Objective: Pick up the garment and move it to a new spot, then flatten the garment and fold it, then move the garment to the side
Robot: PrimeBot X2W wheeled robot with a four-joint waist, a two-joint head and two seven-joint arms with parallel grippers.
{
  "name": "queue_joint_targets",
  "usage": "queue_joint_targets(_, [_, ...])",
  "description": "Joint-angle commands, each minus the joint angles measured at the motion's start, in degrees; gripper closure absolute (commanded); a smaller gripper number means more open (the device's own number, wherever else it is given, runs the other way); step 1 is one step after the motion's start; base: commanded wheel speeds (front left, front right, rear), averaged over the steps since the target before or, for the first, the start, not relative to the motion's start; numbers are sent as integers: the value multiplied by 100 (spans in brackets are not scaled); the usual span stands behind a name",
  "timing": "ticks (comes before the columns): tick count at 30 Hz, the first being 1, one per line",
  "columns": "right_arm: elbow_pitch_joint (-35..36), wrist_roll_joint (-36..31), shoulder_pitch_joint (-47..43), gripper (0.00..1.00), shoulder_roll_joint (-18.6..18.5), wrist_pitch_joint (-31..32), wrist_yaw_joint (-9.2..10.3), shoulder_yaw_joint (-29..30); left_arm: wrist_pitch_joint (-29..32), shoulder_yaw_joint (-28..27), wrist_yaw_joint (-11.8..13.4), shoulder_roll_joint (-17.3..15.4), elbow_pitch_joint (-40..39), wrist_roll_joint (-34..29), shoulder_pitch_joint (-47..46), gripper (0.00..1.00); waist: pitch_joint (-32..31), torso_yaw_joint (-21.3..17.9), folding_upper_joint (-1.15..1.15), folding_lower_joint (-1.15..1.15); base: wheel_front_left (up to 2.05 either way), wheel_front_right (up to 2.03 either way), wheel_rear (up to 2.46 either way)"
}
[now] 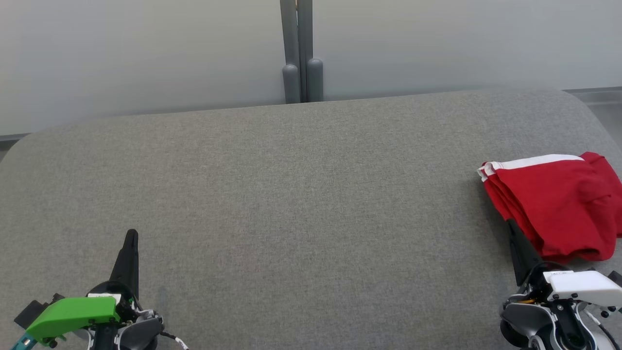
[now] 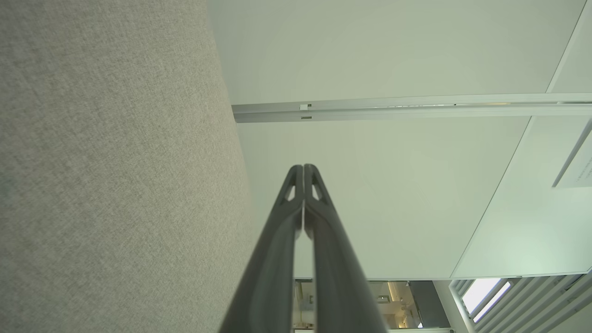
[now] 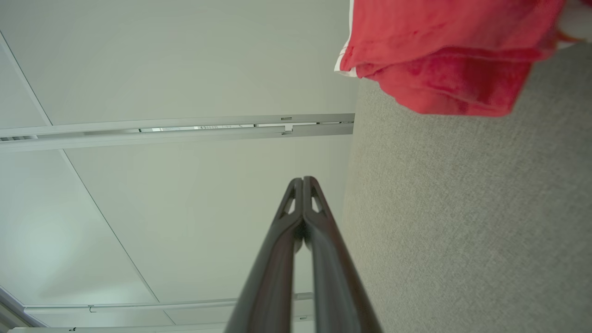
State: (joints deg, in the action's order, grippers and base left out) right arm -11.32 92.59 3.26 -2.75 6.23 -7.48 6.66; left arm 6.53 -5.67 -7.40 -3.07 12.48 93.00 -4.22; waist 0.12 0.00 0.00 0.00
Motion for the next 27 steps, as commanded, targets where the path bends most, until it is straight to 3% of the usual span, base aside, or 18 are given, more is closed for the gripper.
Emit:
queue_joint_targets(1, [-2, 22, 57, 100, -25, 23, -2, -4, 24, -26, -16, -2, -11, -34, -87, 100, 0, 0, 0, 0, 0, 0, 0])
queue_joint_targets(27, [-2, 22, 57, 100, -25, 22, -2, -3, 35, -35, -16, 4, -10, -46, -88, 100, 0, 0, 0, 0, 0, 0, 0])
